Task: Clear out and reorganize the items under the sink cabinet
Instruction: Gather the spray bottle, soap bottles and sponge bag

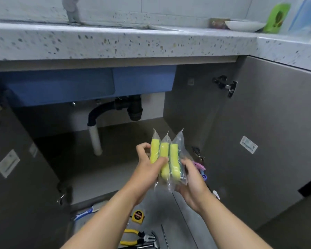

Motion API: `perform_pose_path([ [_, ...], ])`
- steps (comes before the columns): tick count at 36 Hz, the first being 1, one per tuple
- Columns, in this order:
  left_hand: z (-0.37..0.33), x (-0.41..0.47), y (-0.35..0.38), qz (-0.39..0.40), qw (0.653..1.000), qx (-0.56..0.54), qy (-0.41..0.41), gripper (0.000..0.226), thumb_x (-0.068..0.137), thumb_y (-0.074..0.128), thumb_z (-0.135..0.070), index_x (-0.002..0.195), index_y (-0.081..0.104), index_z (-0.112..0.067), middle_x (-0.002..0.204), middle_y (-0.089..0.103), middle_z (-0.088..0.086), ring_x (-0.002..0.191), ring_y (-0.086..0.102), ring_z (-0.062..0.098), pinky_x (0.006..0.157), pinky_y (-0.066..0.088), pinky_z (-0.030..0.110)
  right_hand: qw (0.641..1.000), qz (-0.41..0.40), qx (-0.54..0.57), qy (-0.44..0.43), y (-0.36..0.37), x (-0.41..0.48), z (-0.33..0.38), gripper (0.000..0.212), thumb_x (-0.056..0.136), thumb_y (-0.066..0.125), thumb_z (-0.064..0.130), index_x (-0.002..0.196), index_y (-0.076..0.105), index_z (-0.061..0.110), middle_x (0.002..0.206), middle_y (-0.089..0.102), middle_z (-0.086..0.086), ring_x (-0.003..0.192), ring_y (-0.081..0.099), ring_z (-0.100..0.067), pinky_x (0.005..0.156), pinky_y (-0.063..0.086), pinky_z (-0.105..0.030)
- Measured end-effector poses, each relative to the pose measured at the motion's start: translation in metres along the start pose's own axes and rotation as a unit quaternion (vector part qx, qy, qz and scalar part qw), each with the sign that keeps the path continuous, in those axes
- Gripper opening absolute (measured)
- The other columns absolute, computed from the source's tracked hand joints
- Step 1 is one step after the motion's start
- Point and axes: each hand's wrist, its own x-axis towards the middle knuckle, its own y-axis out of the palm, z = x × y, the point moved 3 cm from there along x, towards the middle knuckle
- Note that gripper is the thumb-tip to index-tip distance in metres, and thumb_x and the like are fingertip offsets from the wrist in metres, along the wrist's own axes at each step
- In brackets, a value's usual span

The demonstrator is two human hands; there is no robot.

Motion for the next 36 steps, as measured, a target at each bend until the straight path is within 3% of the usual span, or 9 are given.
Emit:
perform_pose_path([
  [4,0.007,0.005,0.002,0.008,1.000,-0.018,-0.002,0.046,0.087,0.068,-0.040,0.117,0.035,-0.049,0.118,0.063,0.006,0.098,0.073,0.024,0.082,0.063,0.048,1.000,-0.007,-0.017,-0.001,-0.001,0.003,-0.003,0.041,0.105,0.035,0.031,0.137,0.056,0.017,0.122,0.069,-0.021,0.121,0.059,-0.046,0.101,0.045,-0.063],
  [10,0.010,0.011,0.000,-0.028,0.996,0.073,0.037,0.042,0.089,0.062,-0.062,0.123,0.038,-0.054,0.129,0.047,-0.011,0.112,0.057,0.004,0.077,0.050,0.013,0.999,-0.001,-0.036,-0.032,0.001,0.013,-0.006,0.037,0.105,0.034,0.026,0.133,0.058,0.021,0.121,0.070,-0.014,0.106,0.069,-0.030,0.084,0.057,-0.050],
  [13,0.010,0.015,-0.003,-0.053,0.988,0.135,0.043,0.037,0.088,0.060,-0.066,0.120,0.045,-0.056,0.125,0.039,-0.015,0.119,0.046,0.001,0.089,0.039,0.019,0.998,-0.003,-0.028,-0.058,-0.002,0.018,-0.006,0.036,0.105,0.035,0.021,0.132,0.058,0.026,0.126,0.068,-0.011,0.121,0.063,-0.035,0.097,0.053,-0.059],
  [17,0.010,0.013,0.001,-0.009,0.992,0.128,0.014,0.068,0.070,0.067,-0.079,0.126,0.043,-0.049,0.125,0.047,-0.015,0.112,0.053,-0.004,0.087,0.045,0.018,0.993,-0.008,-0.071,-0.089,-0.004,0.018,-0.005,0.037,0.107,0.039,0.024,0.137,0.054,0.038,0.132,0.066,-0.001,0.125,0.061,-0.025,0.099,0.052,-0.060],
  [23,0.019,0.014,0.004,-0.009,0.995,0.093,-0.039,0.097,0.053,0.079,-0.082,0.125,0.033,-0.038,0.127,0.055,-0.012,0.113,0.061,0.004,0.093,0.055,0.028,0.977,-0.010,-0.175,-0.119,0.000,0.017,-0.005,0.043,0.102,0.051,0.043,0.142,0.042,0.054,0.132,0.062,0.022,0.124,0.059,-0.004,0.107,0.049,-0.042],
  [27,0.031,0.020,-0.001,-0.046,0.998,-0.002,-0.050,0.079,0.060,0.088,-0.064,0.116,0.039,-0.036,0.117,0.065,-0.005,0.097,0.073,0.005,0.083,0.062,0.034,0.973,0.021,-0.188,-0.129,0.004,0.015,-0.008,0.046,0.103,0.056,0.022,0.142,0.047,0.045,0.134,0.063,0.017,0.122,0.060,0.000,0.101,0.050,-0.021],
  [31,0.039,0.025,-0.007,-0.055,0.993,-0.087,-0.064,0.068,0.073,0.086,-0.046,0.124,0.045,-0.028,0.122,0.068,0.007,0.104,0.073,0.021,0.087,0.061,0.048,0.985,0.044,-0.147,-0.080,-0.001,0.014,-0.010,0.064,0.097,0.064,0.011,0.146,0.042,0.045,0.135,0.065,0.010,0.118,0.066,-0.011,0.093,0.057,-0.028],
  [33,0.040,0.027,-0.008,-0.053,0.983,-0.156,-0.075,0.063,0.080,0.084,-0.037,0.129,0.047,-0.022,0.123,0.070,0.011,0.106,0.073,0.029,0.091,0.058,0.055,0.991,0.014,-0.128,-0.033,-0.008,0.016,-0.008,0.070,0.090,0.074,0.025,0.147,0.039,0.049,0.129,0.067,0.009,0.111,0.069,-0.009,0.085,0.058,-0.029],
  [36,0.041,0.029,-0.008,-0.044,0.962,-0.252,-0.096,0.058,0.090,0.077,-0.030,0.138,0.047,-0.017,0.123,0.071,0.017,0.109,0.071,0.037,0.096,0.053,0.063,0.992,-0.002,-0.107,0.070,-0.021,0.022,-0.007,0.073,0.074,0.081,0.053,0.140,0.048,0.044,0.123,0.071,0.006,0.114,0.067,-0.017,0.098,0.052,-0.051],
])
